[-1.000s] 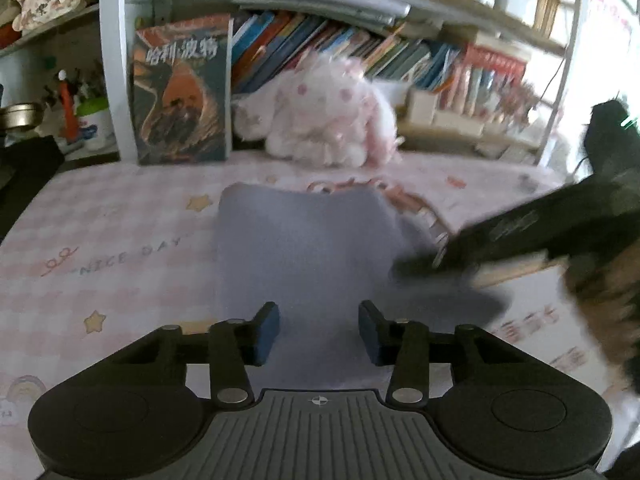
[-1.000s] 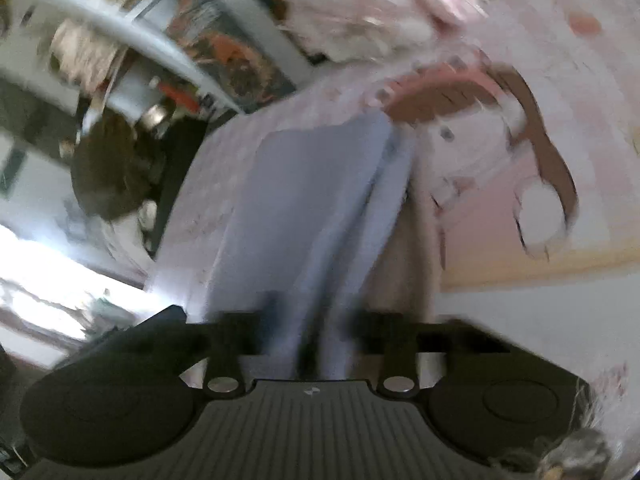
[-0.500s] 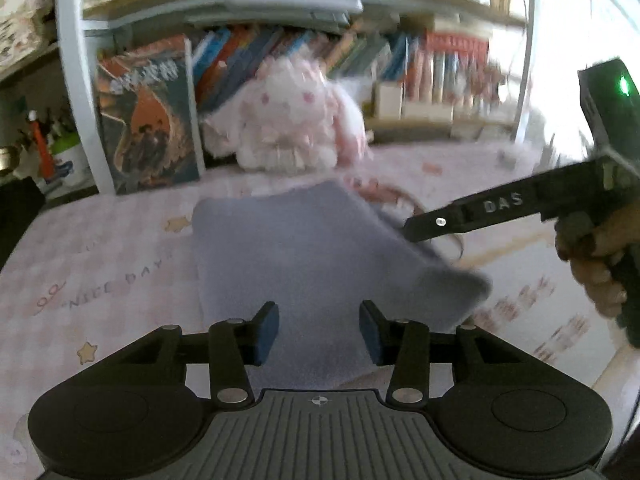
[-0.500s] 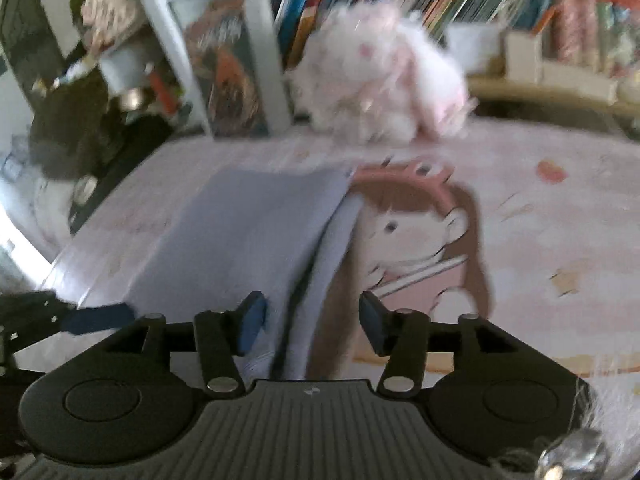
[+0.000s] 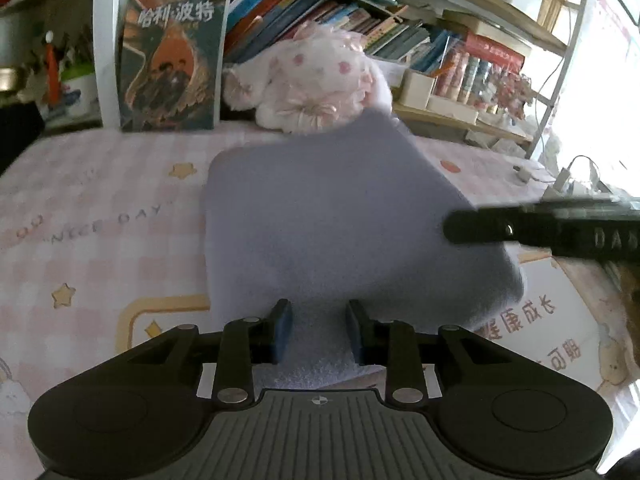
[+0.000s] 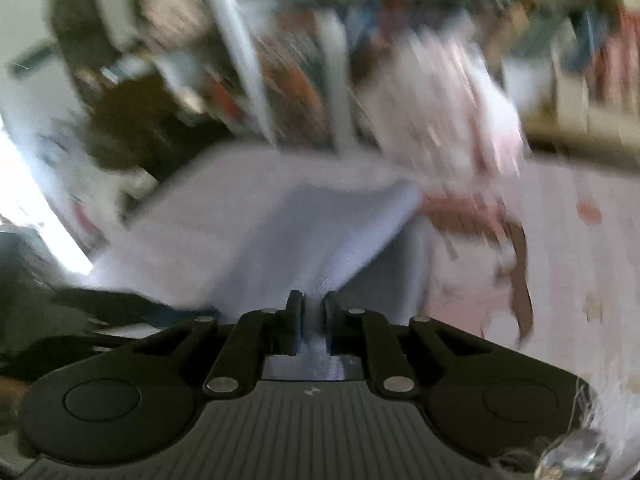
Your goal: Fold clothes
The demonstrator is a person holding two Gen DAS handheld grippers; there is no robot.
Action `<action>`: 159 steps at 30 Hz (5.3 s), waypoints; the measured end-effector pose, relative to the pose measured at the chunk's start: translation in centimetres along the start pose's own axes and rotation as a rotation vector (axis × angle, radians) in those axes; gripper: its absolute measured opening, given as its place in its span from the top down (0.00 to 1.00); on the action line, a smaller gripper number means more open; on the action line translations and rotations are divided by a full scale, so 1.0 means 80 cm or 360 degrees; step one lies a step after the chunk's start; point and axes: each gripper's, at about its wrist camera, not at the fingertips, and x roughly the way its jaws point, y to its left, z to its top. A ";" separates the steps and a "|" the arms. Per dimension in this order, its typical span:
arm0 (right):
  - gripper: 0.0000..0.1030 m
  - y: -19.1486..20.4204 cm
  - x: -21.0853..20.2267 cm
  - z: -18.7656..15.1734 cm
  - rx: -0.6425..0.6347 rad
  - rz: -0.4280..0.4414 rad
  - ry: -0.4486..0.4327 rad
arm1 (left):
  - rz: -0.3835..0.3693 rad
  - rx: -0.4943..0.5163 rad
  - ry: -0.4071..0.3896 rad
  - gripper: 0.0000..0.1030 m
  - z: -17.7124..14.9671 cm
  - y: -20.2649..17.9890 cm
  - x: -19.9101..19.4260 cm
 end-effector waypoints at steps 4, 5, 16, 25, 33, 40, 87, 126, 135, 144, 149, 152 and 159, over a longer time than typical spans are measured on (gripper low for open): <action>0.92 -0.026 0.032 -0.022 0.0138 -0.0183 0.0179 | -0.0008 0.0032 0.0018 0.74 -0.002 -0.004 0.002; 0.91 -0.033 0.038 -0.025 0.0199 -0.0182 0.0198 | -0.0005 0.0040 0.0017 0.74 -0.002 -0.005 0.002; 0.30 -0.043 0.007 -0.001 0.0281 -0.0232 0.0152 | 0.0027 -0.0201 -0.0199 0.26 0.022 0.035 -0.040; 0.30 -0.068 0.035 -0.009 0.0598 -0.0169 0.0349 | -0.0067 -0.0590 0.0006 0.29 0.024 0.107 0.016; 0.46 -0.072 0.060 -0.018 0.0781 -0.0108 0.0419 | -0.0279 -0.0746 0.0138 0.35 0.018 0.117 0.052; 0.73 -0.060 0.044 -0.015 0.0645 -0.0110 0.0348 | -0.0258 -0.0633 0.0175 0.57 0.020 0.093 0.037; 0.75 -0.034 -0.079 -0.027 0.0158 0.0098 0.0107 | -0.0174 -0.0534 -0.0165 0.56 0.011 -0.007 -0.072; 0.75 0.035 0.200 0.109 0.0133 -0.0303 0.0105 | -0.0363 -0.0546 -0.0063 0.56 0.137 0.257 0.088; 0.76 -0.011 0.253 0.126 0.0246 -0.0374 0.0058 | -0.0308 -0.0593 -0.0031 0.56 0.151 0.259 0.141; 0.59 -0.037 0.261 0.108 0.0428 -0.0415 0.0003 | -0.0263 -0.0612 -0.0042 0.48 0.140 0.255 0.144; 0.34 -0.025 0.245 0.111 0.0373 -0.0495 -0.0058 | -0.0146 -0.0473 -0.0115 0.36 0.140 0.243 0.123; 0.25 -0.013 0.224 0.111 0.0316 -0.0507 -0.0127 | -0.0103 -0.0418 -0.0212 0.34 0.136 0.240 0.098; 0.13 0.028 0.175 0.088 0.0188 -0.0626 -0.0260 | 0.0040 -0.0198 -0.0336 0.26 0.111 0.216 0.043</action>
